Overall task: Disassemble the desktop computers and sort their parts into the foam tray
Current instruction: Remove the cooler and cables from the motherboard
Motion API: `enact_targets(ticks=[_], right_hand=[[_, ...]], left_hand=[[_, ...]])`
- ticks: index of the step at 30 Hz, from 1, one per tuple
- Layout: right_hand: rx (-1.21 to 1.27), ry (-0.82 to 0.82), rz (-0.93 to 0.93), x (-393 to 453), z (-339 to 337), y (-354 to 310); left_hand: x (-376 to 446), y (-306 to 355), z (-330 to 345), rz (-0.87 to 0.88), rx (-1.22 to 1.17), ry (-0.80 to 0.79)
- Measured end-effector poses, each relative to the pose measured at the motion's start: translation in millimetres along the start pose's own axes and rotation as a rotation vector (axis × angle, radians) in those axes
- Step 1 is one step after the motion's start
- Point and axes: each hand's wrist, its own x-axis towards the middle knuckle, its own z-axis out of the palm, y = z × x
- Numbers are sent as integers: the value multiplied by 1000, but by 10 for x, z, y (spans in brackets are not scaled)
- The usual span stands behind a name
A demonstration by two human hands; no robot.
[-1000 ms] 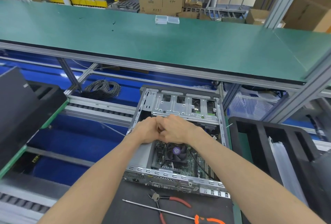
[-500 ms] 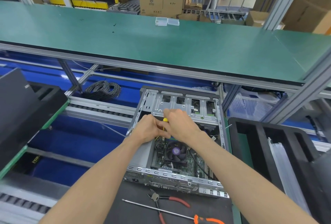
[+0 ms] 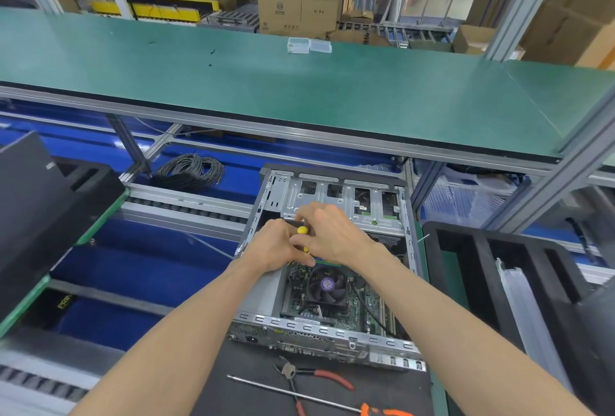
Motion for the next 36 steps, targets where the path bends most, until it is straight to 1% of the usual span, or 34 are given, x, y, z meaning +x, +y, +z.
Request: enact_targets(ticks=[3,5,9,13,15,18,19,21,25,27,29,31,33,36], right_hand=[[8,52,33,-15,56,13],[39,53,38,-22,51,29],[87,10,22,-35,-10,89],[149,-41,-8,-81,-39,47],[103,-29,-10,-112,-15,26],[-109,15,41,-122,56,6],[-133,18,52,-126,85,-4],[-139,1,41,-135,107,-23],[-139,-69,-81,-129,77,-35],[-115,-91,-118,-110,57,-33],[-107,-109,-128,-106,50,-15],[-78,-91,-77,-114,44,23],[-77,-26,-14,-115,50,56],[-48,18,26,-112,89,64]], left_hand=[[11,5,27,11,43,30],[6,3,32,29,72,15],[20,-23,-12,92,6,-82],[7,-33,-23,96,-23,-27],[-1,-28,-17,119,-26,-15],[-12,-10,-17,124,-40,-13],[-17,-2,-21,126,-42,-10],[-15,0,-14,134,-24,-18],[-9,7,0,108,95,-81],[5,-6,-3,93,99,-98],[6,-10,-2,86,82,-73],[22,-23,14,69,72,-41],[39,-23,32,37,70,-25],[55,-34,51,27,80,-18]])
